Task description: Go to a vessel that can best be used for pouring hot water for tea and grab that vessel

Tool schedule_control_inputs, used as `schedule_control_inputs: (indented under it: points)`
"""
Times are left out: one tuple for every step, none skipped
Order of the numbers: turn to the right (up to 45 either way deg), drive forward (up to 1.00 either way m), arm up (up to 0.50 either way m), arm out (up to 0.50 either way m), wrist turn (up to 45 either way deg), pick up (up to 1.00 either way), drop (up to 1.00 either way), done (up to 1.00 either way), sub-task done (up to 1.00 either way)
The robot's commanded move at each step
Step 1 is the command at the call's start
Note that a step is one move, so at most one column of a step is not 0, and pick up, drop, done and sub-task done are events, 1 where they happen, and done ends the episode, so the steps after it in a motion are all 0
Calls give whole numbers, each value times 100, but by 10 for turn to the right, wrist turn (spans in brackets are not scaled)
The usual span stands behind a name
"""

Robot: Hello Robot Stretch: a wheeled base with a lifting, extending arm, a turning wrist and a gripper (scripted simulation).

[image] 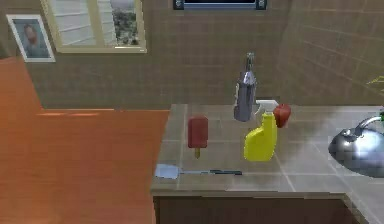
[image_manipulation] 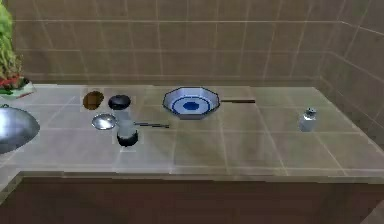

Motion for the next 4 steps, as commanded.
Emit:
schedule_control_inputs:
  points:
    - [-390, 0, 0, 0, 0, 0, 0, 0, 0]
    - [0, 0, 50, 0, 0, 0, 0, 0, 0]
    - [0, 0, 38, 0, 0, 0, 0, 0, 0]
    - [0, 0, 0, 48, 0, 0, 0, 0, 0]
